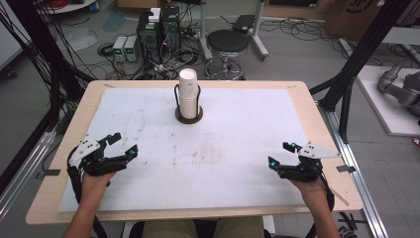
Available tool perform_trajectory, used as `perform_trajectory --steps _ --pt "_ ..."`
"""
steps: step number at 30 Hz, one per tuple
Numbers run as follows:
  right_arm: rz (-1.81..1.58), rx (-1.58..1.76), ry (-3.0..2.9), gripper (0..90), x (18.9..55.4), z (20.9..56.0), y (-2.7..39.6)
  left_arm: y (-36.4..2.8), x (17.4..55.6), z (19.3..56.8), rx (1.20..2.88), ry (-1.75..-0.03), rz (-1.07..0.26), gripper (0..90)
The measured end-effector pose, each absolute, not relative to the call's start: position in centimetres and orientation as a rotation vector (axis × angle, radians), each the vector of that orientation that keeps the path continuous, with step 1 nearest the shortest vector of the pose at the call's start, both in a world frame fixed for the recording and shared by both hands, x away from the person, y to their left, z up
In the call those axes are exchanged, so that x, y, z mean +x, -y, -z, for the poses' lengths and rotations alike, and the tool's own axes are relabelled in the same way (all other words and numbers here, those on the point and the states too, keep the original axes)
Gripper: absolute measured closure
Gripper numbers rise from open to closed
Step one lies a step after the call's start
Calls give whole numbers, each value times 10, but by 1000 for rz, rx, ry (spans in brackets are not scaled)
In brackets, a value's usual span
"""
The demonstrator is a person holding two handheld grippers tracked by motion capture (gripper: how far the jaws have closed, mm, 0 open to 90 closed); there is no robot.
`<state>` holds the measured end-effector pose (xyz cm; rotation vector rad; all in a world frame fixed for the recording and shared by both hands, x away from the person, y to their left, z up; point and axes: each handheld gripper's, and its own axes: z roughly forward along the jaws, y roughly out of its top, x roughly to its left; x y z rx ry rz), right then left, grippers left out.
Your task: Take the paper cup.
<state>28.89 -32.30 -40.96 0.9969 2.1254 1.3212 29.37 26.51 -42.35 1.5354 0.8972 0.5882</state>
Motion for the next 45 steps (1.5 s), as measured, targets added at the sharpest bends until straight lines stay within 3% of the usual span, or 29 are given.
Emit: perform_trajectory --steps 20,45 --pt "-1334 984 -2130 204 287 405 319 -256 298 415 1531 -863 -534 162" --pt "-1340 977 -2149 204 287 404 318 -219 349 349 1555 -749 -481 160"
